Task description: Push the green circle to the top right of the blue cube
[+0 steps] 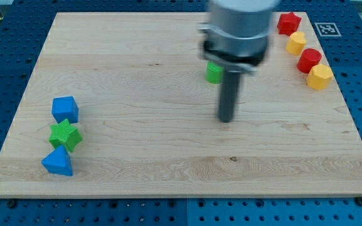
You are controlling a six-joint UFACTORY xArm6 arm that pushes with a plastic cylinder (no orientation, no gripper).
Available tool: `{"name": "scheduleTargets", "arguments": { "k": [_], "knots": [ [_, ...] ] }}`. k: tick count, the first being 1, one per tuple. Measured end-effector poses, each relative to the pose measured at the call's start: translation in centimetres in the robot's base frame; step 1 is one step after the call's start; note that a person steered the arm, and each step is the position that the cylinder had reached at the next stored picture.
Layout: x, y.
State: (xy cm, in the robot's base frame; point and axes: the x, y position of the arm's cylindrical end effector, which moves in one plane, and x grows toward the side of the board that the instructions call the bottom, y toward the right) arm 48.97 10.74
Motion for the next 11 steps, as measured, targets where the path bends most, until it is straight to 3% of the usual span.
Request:
{"name": "scheduleTargets", "arguments": {
  "k": [1, 3, 11],
  "knots": [
    [-2.2, 7.1],
    [-8.8, 7.2],
    [-10.5, -20.9]
  ]
}}
